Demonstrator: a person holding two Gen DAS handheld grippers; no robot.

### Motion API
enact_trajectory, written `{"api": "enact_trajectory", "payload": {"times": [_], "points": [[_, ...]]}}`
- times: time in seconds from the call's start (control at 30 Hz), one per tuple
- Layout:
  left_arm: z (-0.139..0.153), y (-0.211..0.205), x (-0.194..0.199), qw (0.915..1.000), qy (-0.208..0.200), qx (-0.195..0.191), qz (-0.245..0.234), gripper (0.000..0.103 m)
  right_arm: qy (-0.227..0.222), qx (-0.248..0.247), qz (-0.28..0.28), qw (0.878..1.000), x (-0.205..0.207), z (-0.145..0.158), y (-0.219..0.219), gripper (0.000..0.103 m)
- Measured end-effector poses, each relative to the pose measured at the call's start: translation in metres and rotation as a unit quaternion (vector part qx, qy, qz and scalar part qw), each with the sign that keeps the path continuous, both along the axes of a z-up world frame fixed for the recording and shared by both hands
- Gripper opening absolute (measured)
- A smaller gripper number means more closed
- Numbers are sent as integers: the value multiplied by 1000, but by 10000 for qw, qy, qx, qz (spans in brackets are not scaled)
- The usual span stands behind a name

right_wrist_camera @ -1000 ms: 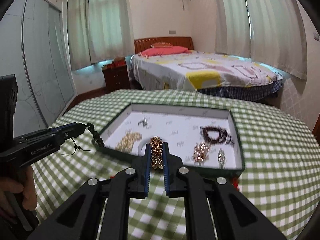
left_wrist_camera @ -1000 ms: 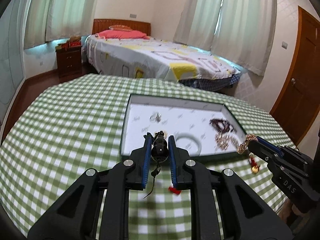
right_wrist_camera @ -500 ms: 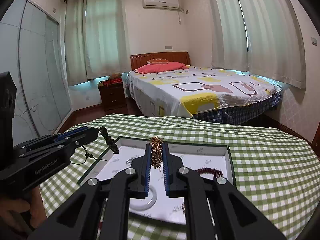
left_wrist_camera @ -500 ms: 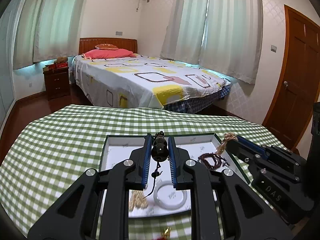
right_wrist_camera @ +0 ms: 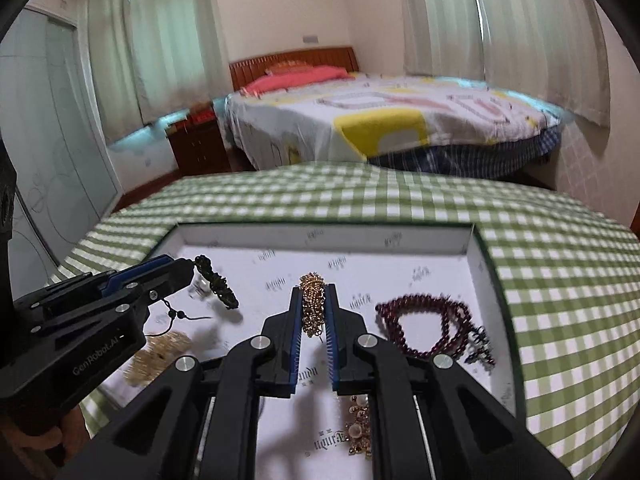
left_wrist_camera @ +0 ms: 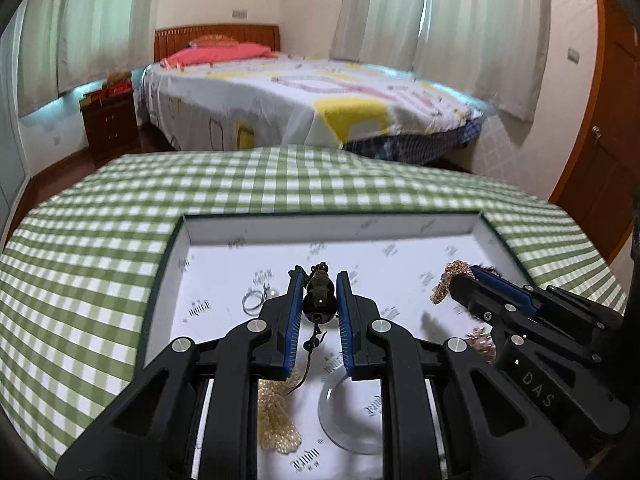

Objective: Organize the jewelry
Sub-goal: 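Release the black pendant in the box with the left tool while the right tool releases the brooch, then withdraw both open tools from the box toward the remaining red charms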

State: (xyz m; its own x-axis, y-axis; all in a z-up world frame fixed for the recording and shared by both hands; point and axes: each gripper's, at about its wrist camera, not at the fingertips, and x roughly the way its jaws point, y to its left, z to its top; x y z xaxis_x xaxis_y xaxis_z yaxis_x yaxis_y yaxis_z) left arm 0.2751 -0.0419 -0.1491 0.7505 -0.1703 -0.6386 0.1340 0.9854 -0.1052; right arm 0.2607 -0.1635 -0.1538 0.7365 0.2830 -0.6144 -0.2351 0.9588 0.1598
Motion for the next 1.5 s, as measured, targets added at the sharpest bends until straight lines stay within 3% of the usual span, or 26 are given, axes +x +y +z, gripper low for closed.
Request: {"api": "enact_trajectory", "payload": {"times": [0.17, 0.47, 0.77, 0.83, 1.0, 1.17, 1.5], "points": [[-15, 0, 11, 9995, 308, 9, 8, 17, 405, -81, -21, 9991, 12, -15, 2, 11], [-31, 1, 20, 9972, 747, -51, 71, 17, 687, -119, 22, 9976, 16, -23, 1, 12], [-29, 2, 18, 9971, 746, -82, 82, 21, 709, -53, 40, 9975, 18, -22, -1, 21], [-27, 2, 16, 9974, 715, -84, 93, 32, 686, -64, 48, 9976, 18, -21, -1, 23], [-22, 3, 11, 9981, 593, -126, 64, 41, 610, -75, 54, 9981, 13, -19, -1, 24], [-10, 3, -2, 9993, 338, -151, 38, 42, 421, -102, 36, 9991, 5, -11, -2, 34], [27, 12, -53, 9988, -474, -134, 74, 43, -221, -174, -30, 9996, -36, 22, -10, 40]]}}
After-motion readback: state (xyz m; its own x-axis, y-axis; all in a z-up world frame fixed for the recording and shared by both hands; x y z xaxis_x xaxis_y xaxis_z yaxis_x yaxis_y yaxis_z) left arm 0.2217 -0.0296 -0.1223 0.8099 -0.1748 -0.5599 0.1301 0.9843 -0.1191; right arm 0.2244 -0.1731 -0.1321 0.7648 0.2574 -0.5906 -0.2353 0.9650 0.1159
